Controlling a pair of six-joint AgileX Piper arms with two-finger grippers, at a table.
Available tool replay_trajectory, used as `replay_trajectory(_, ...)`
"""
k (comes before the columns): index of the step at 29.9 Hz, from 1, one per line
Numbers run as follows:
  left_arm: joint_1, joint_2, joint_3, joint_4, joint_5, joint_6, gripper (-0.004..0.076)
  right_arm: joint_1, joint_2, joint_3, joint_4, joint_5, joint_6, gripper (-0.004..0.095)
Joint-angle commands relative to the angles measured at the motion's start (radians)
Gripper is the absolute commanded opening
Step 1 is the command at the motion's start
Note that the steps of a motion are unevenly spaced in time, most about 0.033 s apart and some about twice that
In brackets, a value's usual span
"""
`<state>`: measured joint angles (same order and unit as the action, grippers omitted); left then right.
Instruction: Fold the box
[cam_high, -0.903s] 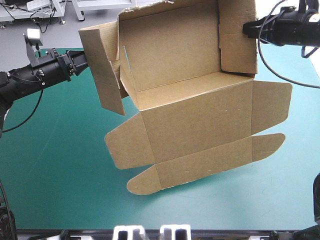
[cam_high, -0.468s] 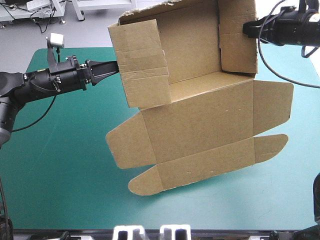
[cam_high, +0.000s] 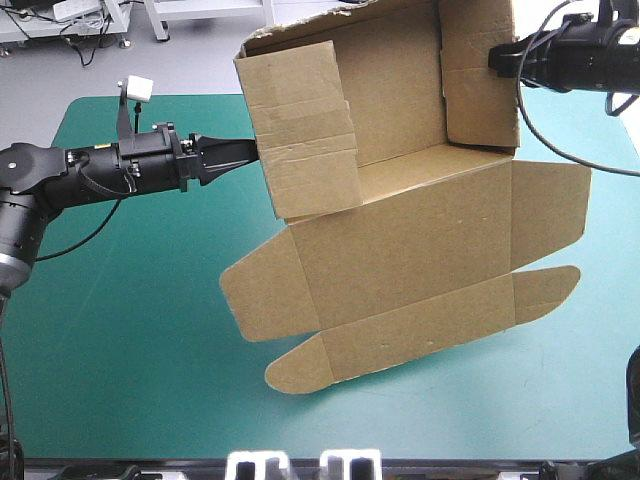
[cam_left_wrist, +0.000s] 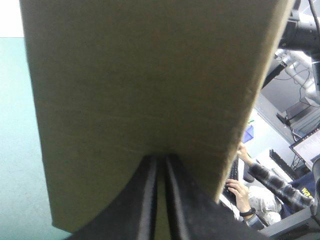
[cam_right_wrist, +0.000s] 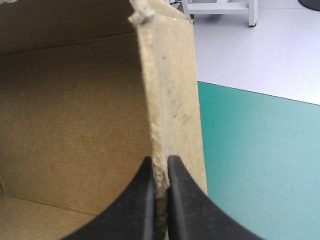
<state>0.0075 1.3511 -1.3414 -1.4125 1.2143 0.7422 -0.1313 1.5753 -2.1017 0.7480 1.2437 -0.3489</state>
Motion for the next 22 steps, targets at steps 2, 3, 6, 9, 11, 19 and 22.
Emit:
replay_trajectory(2, -0.017, -0.033, -0.030, -0.084, 0.061, 0.025, 0.0184, -0.003, -0.033, -0.028, 0.053, -0.071, 0.009, -0.0018)
replay_trajectory(3, -0.017, -0.033, -0.030, -0.084, 0.051, 0.025, 0.0225, -0.003, -0.033, -0.028, 0.050, -0.071, 0.011, -0.0018)
replay_trajectory(6, -0.017, -0.033, -0.030, -0.084, 0.034, 0.028, 0.0319, -0.003, -0.033, -0.028, 0.048, -0.071, 0.011, -0.0018)
replay_trajectory(9, -0.017, -0.033, -0.030, -0.085, 0.047, 0.023, 0.0353, -0.003, -0.031, -0.028, 0.046, -0.074, 0.011, -0.0018)
replay_trajectory(11, -0.017, -0.033, -0.030, -0.089, 0.066, 0.023, 0.0353, -0.003, -0.027, -0.028, 0.046, -0.078, 0.011, -0.0018)
replay_trajectory(19, -0.017, -0.033, -0.030, -0.105, 0.063, 0.023, 0.0353, 0.049, 0.000, -0.028, 0.025, -0.092, 0.013, -0.0017)
replay_trajectory(22, -0.017, -0.033, -0.030, -0.076, 0.008, 0.023, 0.0353, 0.094, 0.004, -0.028, -0.034, -0.114, 0.039, -0.0017)
